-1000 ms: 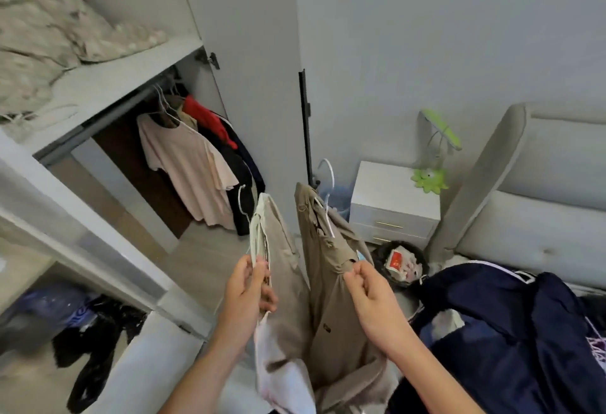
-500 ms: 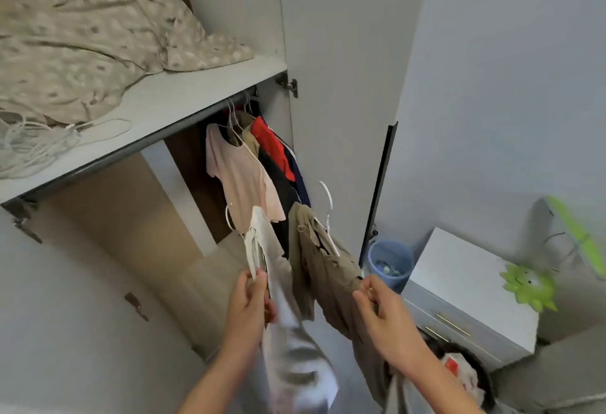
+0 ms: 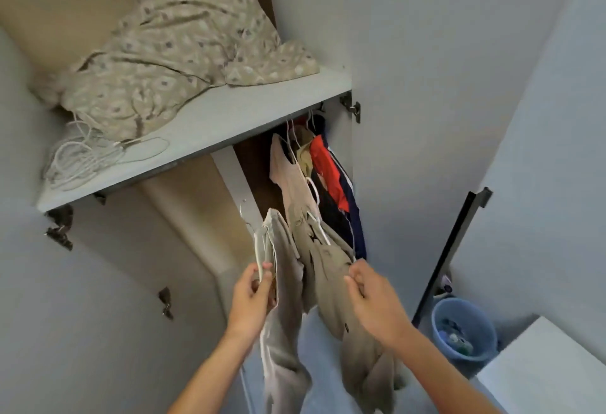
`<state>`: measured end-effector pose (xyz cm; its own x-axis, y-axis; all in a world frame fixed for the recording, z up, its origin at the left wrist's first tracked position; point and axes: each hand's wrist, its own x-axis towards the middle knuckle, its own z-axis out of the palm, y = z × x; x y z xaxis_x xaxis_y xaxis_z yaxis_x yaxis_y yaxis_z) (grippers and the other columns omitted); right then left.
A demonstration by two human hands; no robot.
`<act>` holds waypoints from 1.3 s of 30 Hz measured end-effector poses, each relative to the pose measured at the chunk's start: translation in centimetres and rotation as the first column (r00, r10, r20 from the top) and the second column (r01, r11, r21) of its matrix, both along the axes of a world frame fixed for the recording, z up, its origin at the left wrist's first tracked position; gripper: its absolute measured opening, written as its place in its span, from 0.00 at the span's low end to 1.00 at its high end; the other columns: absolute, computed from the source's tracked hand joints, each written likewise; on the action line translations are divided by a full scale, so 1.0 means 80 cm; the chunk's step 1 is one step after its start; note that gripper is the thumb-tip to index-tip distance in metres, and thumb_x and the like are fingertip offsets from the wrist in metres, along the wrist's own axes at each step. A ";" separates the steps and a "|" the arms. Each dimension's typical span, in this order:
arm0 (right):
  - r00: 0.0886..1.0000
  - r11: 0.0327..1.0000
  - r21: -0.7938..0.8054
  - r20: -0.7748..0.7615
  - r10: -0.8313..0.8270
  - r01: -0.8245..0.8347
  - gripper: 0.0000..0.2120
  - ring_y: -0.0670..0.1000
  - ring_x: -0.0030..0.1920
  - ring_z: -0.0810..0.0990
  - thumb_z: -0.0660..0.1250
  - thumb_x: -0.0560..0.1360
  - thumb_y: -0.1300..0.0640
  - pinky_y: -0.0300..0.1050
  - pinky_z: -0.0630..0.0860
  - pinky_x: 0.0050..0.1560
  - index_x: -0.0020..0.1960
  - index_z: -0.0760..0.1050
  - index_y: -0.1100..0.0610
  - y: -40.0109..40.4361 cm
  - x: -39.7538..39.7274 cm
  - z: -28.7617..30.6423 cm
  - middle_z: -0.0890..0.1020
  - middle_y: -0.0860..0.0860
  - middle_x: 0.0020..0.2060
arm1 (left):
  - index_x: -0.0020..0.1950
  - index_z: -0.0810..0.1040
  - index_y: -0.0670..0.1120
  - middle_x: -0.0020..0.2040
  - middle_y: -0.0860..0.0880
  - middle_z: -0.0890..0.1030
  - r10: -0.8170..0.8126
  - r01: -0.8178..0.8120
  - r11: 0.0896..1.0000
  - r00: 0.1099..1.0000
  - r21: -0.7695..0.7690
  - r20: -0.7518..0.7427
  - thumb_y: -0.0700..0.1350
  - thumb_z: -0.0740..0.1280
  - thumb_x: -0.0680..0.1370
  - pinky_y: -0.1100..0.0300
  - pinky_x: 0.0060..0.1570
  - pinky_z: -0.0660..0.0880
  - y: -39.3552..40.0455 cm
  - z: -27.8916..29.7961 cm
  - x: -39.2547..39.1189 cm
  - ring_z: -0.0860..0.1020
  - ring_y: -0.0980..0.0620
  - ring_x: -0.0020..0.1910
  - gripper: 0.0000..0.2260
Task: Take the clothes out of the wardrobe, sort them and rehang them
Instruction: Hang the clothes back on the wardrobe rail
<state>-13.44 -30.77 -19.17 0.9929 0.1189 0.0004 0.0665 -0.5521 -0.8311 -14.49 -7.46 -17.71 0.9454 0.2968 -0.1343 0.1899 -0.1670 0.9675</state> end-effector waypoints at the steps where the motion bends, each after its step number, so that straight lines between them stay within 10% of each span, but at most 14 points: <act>1: 0.999 0.999 -0.009 -0.001 0.033 -0.033 0.11 0.44 0.31 0.72 0.61 0.86 0.54 0.39 0.67 0.35 0.45 0.66 0.47 -0.003 0.016 -0.001 0.72 0.46 0.32 | 0.56 0.79 0.44 0.31 0.46 0.72 0.037 -0.037 0.999 0.999 0.000 0.002 0.43 0.64 0.86 0.66 0.27 0.69 -0.005 -0.001 0.007 0.70 0.55 0.27 0.05; 16: 0.989 0.987 -0.057 -0.014 0.150 -0.151 0.11 0.52 0.37 0.78 0.63 0.84 0.52 0.54 0.75 0.39 0.43 0.71 0.53 0.058 0.238 -0.025 0.77 0.49 0.34 | 0.66 0.78 0.42 0.47 0.43 0.87 0.272 -0.270 0.958 0.962 0.092 -0.012 0.38 0.61 0.86 0.53 0.46 0.81 0.019 -0.053 0.184 0.85 0.40 0.47 0.11; 20: 0.986 0.984 -0.071 0.028 0.165 -0.163 0.10 0.54 0.40 0.79 0.62 0.84 0.53 0.52 0.77 0.41 0.45 0.73 0.56 0.103 0.299 -0.042 0.79 0.51 0.37 | 0.72 0.72 0.44 0.47 0.48 0.83 0.284 -0.284 0.955 0.959 0.088 0.015 0.38 0.59 0.86 0.70 0.39 0.75 0.042 -0.073 0.250 0.81 0.51 0.43 0.15; 25: 0.982 0.985 -0.090 0.110 0.154 -0.145 0.10 0.58 0.43 0.80 0.62 0.83 0.52 0.58 0.79 0.44 0.44 0.71 0.54 0.161 0.372 -0.056 0.79 0.53 0.38 | 0.77 0.70 0.44 0.54 0.39 0.84 0.309 -0.321 0.938 0.946 0.133 0.100 0.38 0.59 0.85 0.62 0.42 0.76 0.087 -0.089 0.327 0.80 0.48 0.46 0.19; 32: 0.972 0.989 -0.100 0.196 0.130 -0.112 0.08 0.61 0.47 0.81 0.60 0.82 0.52 0.57 0.79 0.50 0.48 0.71 0.54 0.226 0.450 -0.061 0.82 0.54 0.41 | 0.73 0.74 0.45 0.47 0.48 0.84 0.291 -0.333 0.932 0.924 0.146 0.247 0.41 0.60 0.80 0.41 0.56 0.82 0.131 -0.100 0.414 0.83 0.46 0.44 0.21; 39: 0.971 0.987 -0.161 0.234 0.058 -0.021 0.07 0.62 0.47 0.81 0.60 0.84 0.55 0.57 0.78 0.49 0.48 0.70 0.56 0.250 0.493 -0.088 0.82 0.57 0.41 | 0.76 0.70 0.48 0.43 0.47 0.81 0.252 -0.302 0.927 0.941 0.223 0.226 0.38 0.59 0.83 0.46 0.48 0.81 0.157 -0.122 0.458 0.79 0.48 0.38 0.21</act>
<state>26.02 -10.74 -26.24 0.9611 0.1754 0.2134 0.2754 -0.6665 -0.6928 22.16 5.09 -27.46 0.8206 0.5509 0.1521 0.0809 -0.3755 0.9233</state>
